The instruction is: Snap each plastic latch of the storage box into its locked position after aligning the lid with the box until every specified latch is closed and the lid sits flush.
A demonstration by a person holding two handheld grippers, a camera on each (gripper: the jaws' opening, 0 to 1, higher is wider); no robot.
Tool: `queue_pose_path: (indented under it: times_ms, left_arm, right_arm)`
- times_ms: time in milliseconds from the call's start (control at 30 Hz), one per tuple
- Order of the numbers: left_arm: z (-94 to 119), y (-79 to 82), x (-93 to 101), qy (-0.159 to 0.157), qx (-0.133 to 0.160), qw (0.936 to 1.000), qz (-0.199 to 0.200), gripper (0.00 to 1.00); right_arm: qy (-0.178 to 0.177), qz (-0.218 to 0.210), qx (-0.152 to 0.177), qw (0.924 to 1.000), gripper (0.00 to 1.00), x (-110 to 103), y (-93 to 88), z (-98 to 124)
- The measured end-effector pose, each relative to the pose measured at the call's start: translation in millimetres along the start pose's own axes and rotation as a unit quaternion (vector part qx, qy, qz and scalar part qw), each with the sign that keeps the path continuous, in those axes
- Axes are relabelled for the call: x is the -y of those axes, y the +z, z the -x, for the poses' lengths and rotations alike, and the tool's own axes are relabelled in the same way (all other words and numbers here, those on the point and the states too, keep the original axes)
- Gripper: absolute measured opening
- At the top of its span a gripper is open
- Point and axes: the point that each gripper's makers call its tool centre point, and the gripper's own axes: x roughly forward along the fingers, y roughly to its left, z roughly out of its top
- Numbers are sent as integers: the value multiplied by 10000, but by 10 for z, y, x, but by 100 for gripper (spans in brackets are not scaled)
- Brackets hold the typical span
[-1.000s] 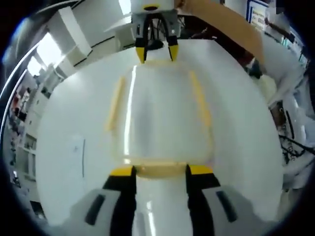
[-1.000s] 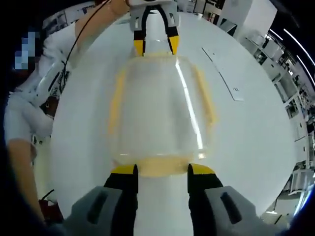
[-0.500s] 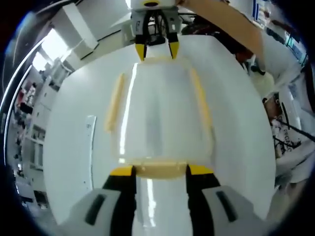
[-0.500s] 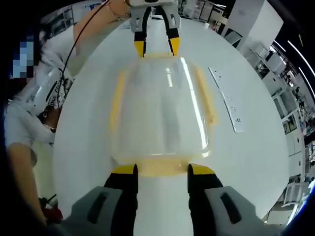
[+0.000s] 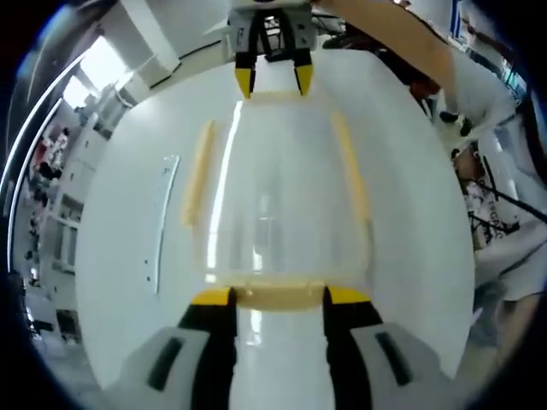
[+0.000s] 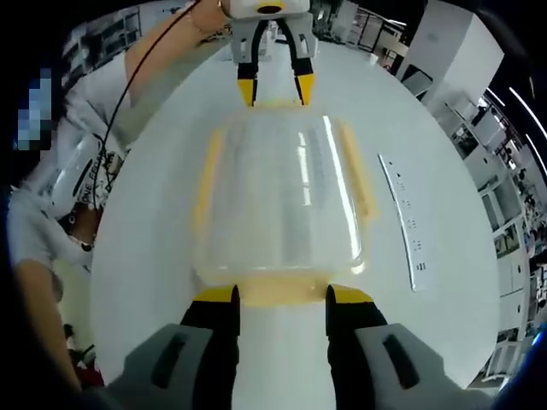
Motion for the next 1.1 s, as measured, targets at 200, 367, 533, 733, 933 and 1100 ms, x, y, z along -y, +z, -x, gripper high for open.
queue_pose_path:
  times_ms: [200,367,533,733,933,1100]
  left_arm:
    - [101,-327,-9,14,-56,10000,76,38]
    - [109,-572,-34,-58,-150,9998,141,38]
    - [130,-731,-98,-72,-273,9995,150,38]
    - [97,-862,-180,-122,-301,9994,79,38]
    - [100,-910,-244,-129,-356,9993,-10,38]
    - [87,-937,-269,-161,-360,9992,-47,38]
  right_arm:
    - [-2,116,175,9998,39,6,337,-192]
    - [100,88,305,9994,39,-22,520,-318]
    - [95,102,351,9993,39,3,630,-452]
    - [113,-9,379,9992,39,9,658,-610]
    - [124,-105,383,9991,39,38,695,-674]
    - [118,-151,393,9990,39,43,715,-689]
